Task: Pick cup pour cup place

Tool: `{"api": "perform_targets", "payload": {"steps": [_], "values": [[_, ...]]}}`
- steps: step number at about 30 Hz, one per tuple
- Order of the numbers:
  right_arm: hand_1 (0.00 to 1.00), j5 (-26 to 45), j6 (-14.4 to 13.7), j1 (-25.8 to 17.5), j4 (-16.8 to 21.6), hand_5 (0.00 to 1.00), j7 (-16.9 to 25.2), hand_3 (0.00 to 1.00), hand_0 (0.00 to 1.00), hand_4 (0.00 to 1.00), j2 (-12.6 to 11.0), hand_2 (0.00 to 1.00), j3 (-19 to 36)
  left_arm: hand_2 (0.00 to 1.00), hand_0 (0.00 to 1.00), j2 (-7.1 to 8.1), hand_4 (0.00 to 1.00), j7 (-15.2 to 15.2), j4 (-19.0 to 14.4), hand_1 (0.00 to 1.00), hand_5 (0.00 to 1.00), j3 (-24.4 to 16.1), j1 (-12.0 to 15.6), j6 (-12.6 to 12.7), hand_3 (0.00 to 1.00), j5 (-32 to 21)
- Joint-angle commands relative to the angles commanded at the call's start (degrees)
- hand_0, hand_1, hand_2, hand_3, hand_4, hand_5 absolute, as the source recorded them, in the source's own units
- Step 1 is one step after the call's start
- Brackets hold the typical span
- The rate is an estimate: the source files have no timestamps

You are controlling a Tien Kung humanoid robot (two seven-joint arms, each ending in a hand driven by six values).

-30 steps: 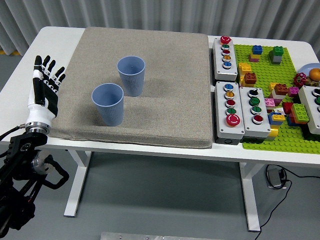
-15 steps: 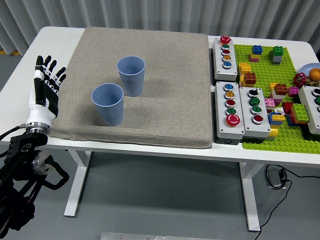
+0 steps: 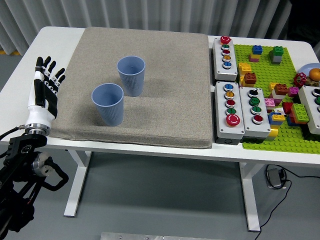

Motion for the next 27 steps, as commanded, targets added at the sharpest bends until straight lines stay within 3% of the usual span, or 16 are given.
{"api": "perform_targets", "payload": {"steps": [27], "values": [[0.659,0.0,-0.5,-0.3,0.0,0.254,-0.5,0.595,0.69,0.002,0.7,0.602,-1.8,0.99,0.888,0.15,0.779,0.6,-1.4,0.876,0.998,-1.2,1.0,0.1,0.967,0.7]]}}
